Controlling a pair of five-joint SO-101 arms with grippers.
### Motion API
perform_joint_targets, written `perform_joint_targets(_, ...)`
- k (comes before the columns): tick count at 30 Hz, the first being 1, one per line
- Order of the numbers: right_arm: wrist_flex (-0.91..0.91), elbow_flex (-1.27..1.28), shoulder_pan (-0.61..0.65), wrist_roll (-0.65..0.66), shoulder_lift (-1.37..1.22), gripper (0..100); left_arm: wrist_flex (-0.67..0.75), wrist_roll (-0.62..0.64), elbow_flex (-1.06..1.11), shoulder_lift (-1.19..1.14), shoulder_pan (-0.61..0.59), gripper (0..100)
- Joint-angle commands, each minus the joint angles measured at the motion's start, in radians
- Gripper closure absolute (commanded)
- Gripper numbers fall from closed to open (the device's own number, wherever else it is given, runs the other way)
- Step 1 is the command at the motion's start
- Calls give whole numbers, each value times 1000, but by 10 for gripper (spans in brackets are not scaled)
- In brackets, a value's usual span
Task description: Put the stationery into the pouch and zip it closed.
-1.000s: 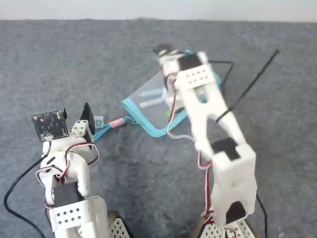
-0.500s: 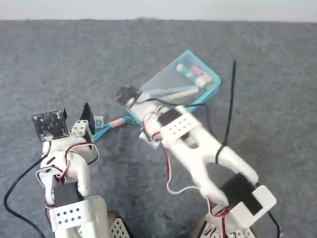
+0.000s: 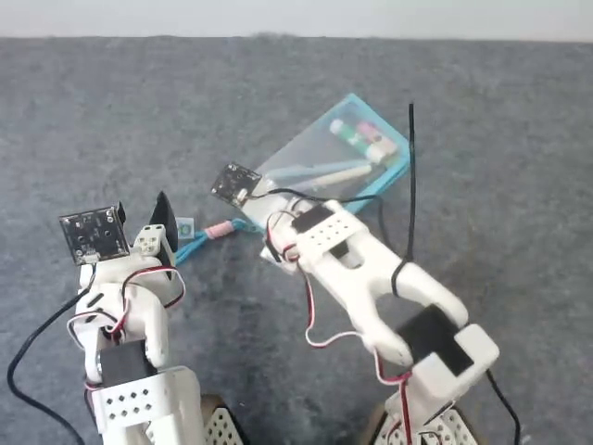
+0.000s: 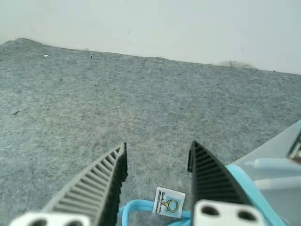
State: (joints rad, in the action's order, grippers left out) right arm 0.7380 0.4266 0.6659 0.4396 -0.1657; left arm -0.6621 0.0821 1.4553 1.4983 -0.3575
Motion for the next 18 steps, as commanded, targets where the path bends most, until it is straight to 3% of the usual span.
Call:
perform_joint_targets(1, 30, -89, -74, 37, -27, 868, 37, 8, -30, -14, -2, 802)
perform_joint_targets(5, 47, -123, -117, 43, -62, 943, 37, 8, -30, -14, -2, 802)
perform_joint_targets(10, 58, -118, -119, 69, -71, 952, 37, 8, -30, -15, -2, 802)
perform_joint_targets(18, 232, -180, -177, 121, -116, 990, 35, 8, -30, -17, 0, 802)
